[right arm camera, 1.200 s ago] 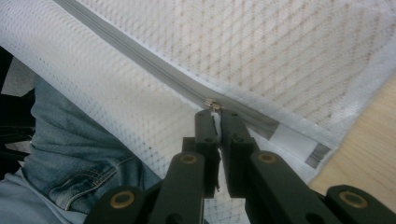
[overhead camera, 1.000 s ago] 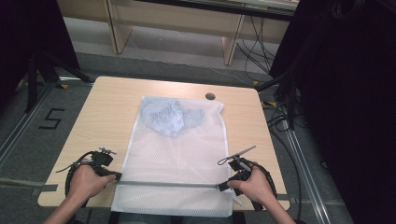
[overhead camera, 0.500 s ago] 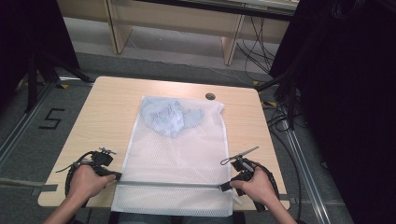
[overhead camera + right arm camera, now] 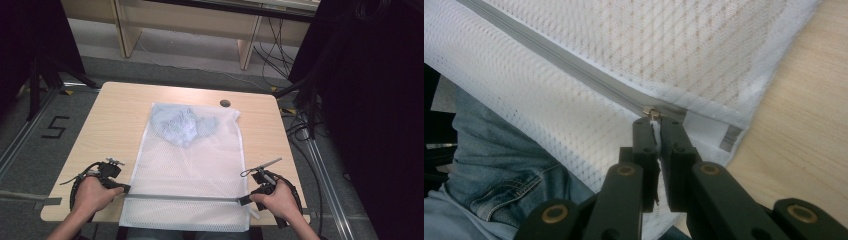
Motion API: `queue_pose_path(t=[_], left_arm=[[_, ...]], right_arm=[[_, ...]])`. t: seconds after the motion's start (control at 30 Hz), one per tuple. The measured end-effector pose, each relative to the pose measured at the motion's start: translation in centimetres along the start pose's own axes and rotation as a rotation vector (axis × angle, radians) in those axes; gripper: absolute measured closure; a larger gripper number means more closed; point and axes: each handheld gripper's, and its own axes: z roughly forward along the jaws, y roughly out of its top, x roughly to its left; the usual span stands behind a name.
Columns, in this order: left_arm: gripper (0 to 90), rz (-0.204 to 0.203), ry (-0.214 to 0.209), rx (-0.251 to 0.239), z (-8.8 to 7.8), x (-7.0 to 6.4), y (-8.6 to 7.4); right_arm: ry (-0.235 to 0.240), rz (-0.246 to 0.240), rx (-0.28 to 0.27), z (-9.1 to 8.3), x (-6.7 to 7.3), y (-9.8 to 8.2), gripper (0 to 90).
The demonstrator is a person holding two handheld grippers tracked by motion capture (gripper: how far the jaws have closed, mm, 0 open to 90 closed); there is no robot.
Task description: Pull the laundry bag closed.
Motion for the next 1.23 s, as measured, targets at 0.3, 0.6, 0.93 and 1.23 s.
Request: queue_pose_path(t=[0.3,0.6,0.93,1.23], left_arm=[[90.0,0.001,0.000,0.000,0.0,0.0,0.0],[90.0,0.003,0.002,-0.001,0.0,0.0,0.0],[90.0,0.001,-0.007,-0.004,0.0,0.1,0.0],[84.1,0.016,-0.008,-0.023,-0.1,-0.2,0.0]], right_arm=[[0.002,0.049,0.034,-0.2,-0.2,-0.2,87.0],[-0.002,0.080,0.033,-0.3,-0.5,-0.4,87.0],[0.024,0.112,0.021,-0.2,-0.9,-0.8,86.6],[0.073,0.187,-0.243,-2.5,-2.4,-1.5,73.7]])
